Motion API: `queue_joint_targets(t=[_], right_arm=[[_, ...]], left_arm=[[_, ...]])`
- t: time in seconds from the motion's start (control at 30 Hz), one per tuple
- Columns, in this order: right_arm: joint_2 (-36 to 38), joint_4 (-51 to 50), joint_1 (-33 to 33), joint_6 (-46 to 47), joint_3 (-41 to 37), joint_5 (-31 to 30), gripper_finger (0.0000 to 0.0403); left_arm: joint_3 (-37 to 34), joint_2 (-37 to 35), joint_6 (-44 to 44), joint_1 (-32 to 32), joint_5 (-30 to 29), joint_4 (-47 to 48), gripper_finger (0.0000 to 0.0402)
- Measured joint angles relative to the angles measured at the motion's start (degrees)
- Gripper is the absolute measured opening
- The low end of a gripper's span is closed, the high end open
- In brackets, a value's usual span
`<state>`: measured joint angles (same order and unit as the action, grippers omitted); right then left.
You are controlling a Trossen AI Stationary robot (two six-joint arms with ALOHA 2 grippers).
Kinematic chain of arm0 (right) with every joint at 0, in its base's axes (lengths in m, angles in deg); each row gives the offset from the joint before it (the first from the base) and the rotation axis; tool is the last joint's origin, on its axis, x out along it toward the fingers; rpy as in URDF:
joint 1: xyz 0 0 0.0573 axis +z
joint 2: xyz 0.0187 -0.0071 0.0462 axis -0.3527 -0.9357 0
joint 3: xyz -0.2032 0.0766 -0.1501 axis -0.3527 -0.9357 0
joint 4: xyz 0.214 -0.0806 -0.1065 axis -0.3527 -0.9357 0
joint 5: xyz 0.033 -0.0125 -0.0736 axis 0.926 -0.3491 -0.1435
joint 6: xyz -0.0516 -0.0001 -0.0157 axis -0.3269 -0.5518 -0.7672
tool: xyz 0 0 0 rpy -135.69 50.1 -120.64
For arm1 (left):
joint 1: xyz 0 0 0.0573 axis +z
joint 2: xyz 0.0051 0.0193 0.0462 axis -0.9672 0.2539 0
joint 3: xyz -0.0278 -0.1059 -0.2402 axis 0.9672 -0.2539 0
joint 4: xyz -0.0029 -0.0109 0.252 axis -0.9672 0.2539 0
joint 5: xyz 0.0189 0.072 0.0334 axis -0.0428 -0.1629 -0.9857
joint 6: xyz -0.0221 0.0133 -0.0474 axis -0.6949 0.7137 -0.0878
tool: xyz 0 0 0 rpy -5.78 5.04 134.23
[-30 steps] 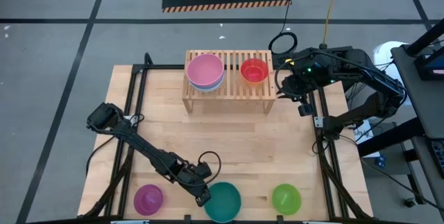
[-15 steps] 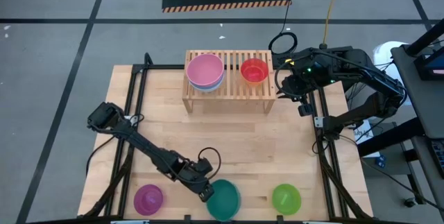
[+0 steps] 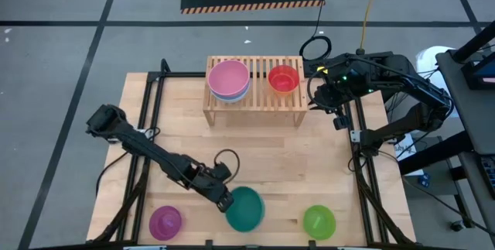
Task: Place and stack bowls onto a shelf
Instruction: Stack the green bowl on top of the pink bowl on the shelf
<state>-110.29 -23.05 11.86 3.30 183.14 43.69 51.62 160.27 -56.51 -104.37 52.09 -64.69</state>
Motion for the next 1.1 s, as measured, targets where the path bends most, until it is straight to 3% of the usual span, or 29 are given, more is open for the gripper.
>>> queue_joint_targets(t=[0.27, 0.6, 0.87, 1.1], right_arm=[[0.1, 0.0, 0.0, -1.9, 0.0, 0.0, 0.0050], [1.0, 0.0, 0.0, -4.3, 0.0, 0.0, 0.0050], [2.3, 0.0, 0.0, -4.7, 0.0, 0.0, 0.0050], [3.6, 0.0, 0.0, -4.7, 0.0, 0.0, 0.0050]], left_arm=[[6.1, -8.3, 0.0, 2.0, -0.7, 25.7, 0.0003], [25.8, -10.1, 1.5, 5.0, -3.5, 54.0, 0.0003], [39.5, -10.1, 1.3, 7.7, -7.3, 65.7, 0.0003], [47.0, -10.1, 5.3, 12.0, -7.4, 66.3, 0.0003]])
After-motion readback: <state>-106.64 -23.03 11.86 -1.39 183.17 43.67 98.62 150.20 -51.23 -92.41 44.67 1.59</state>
